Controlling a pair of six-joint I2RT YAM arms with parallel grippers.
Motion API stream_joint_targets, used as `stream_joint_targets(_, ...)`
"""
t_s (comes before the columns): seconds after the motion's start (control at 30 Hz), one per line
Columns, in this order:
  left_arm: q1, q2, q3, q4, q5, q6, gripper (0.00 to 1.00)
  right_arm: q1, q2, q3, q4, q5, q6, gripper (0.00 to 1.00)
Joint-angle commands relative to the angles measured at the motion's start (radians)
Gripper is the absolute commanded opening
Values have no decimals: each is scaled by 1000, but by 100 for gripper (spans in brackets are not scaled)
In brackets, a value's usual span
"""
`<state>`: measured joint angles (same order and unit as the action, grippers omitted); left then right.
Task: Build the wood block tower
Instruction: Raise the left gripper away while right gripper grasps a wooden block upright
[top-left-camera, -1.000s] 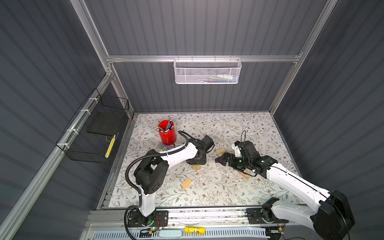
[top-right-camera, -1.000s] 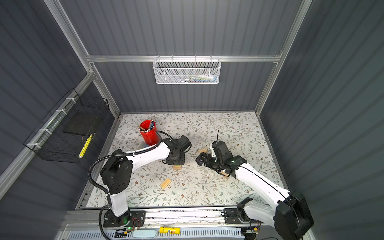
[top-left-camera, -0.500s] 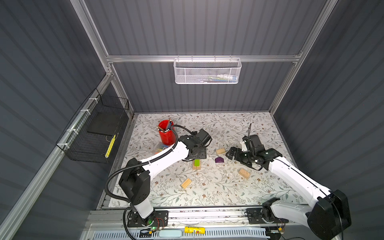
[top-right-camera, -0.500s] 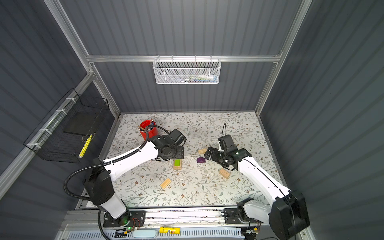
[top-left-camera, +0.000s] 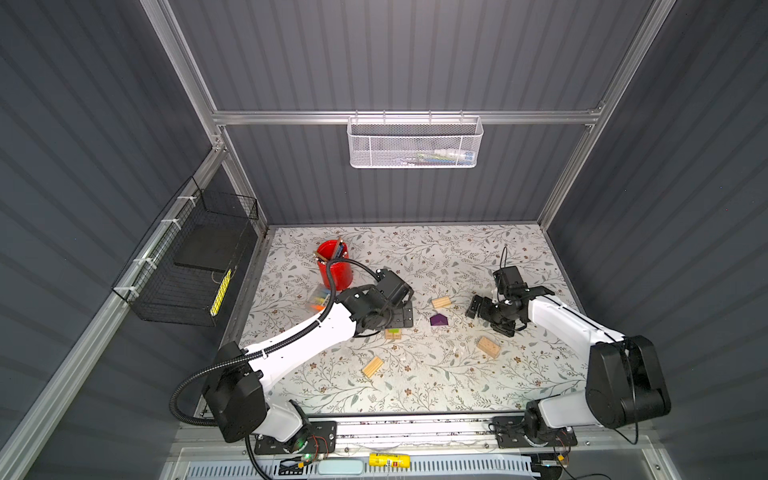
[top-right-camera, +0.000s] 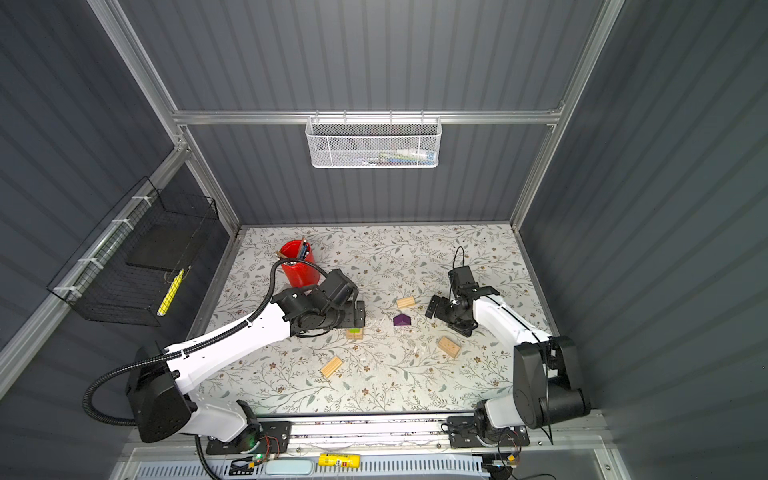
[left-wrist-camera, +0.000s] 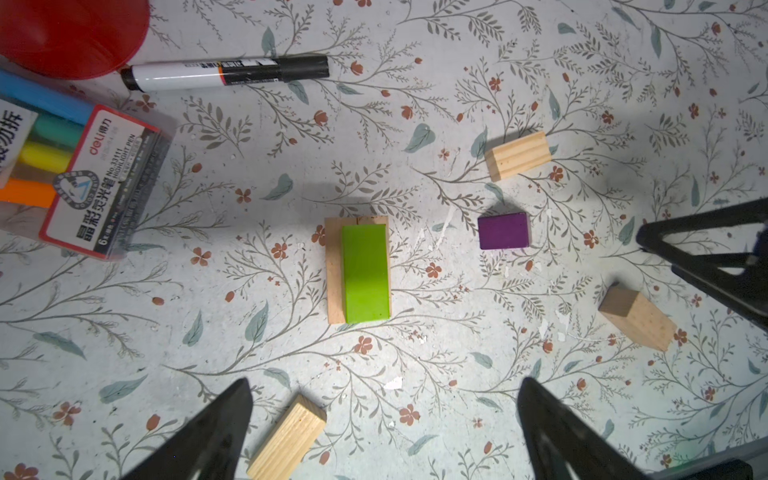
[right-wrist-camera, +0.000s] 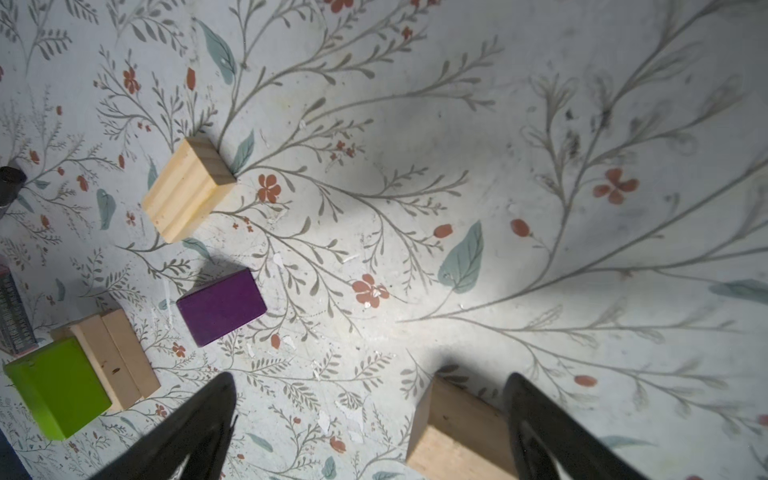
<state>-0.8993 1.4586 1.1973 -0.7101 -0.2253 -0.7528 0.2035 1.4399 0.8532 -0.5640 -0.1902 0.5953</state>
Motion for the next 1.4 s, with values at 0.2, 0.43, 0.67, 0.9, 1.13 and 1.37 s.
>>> stream_joint_targets(0.2,-10,-37,-44,23,-29,26,100,2,-42,-109,-9,-58,-16,99)
stream_joint_targets(0.43,-10,-50,-57,20,-34,14,100,89,-69,-123,-80,-12,-9,99)
stream_joint_targets(0.67,-10,-85,-69,-6,-63,-8,100,204,-53,-88,-166,139,20,95)
stream_joint_targets(0.9,-10,-118,-77,-28,-75,-15,100,248,-62,-104,-171,191,18,81)
stream_joint_targets(1.13,-10,-143,-89,-34,-92,-34,100,252,-44,-101,-201,220,4,64)
stream_joint_targets(1.37,-10,-158,-94,-26,-116,-35,100,257,-17,-94,-200,238,8,56)
